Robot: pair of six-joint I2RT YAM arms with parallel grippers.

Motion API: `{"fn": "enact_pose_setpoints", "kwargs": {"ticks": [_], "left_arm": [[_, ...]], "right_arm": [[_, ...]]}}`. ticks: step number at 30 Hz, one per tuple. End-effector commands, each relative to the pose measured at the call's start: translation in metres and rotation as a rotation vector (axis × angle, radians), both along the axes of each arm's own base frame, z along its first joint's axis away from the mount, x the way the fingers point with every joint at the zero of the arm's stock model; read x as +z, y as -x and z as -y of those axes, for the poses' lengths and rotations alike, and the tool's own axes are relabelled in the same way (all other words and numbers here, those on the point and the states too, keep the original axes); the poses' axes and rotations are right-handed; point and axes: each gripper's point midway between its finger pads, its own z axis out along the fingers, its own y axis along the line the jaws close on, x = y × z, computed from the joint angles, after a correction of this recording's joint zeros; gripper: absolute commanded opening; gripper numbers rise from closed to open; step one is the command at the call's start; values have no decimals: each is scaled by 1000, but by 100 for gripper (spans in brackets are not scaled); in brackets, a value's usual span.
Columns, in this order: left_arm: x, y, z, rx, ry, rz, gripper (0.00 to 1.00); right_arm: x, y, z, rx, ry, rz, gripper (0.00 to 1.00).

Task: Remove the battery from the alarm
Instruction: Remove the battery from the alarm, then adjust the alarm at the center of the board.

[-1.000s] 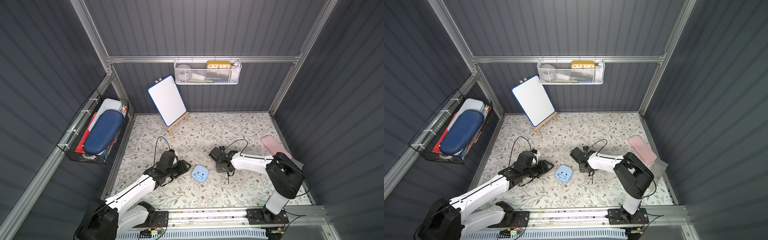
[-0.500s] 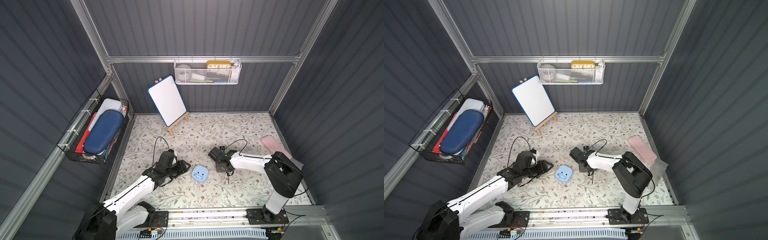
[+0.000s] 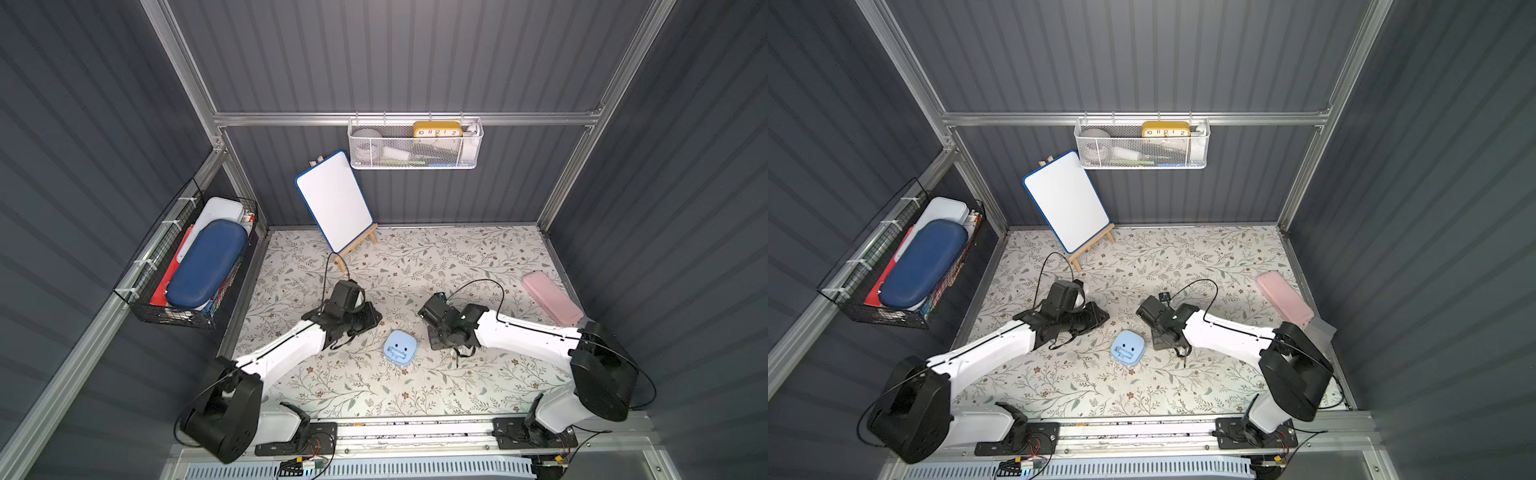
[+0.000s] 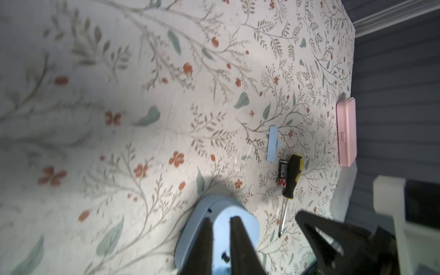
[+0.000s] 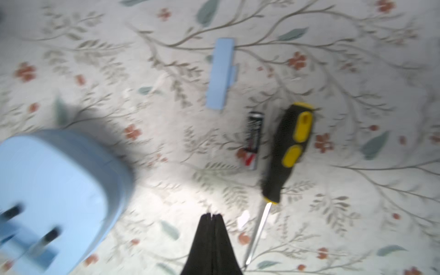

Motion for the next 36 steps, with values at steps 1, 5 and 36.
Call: {"fn": "enact_pose_setpoints", "kwargs": {"ticks": [1, 5, 36], "left_arm": [[1, -36, 16, -62, -42, 54, 0], [-14, -64, 47, -167, -28, 53, 0], [-102, 36, 82, -483, 49, -116, 0]], "right_arm": [[-11, 53, -54, 200, -203, -205, 0], [-8, 77, -97, 232, -374, -300, 0], [-44, 59, -86, -170, -354, -140, 0]]}}
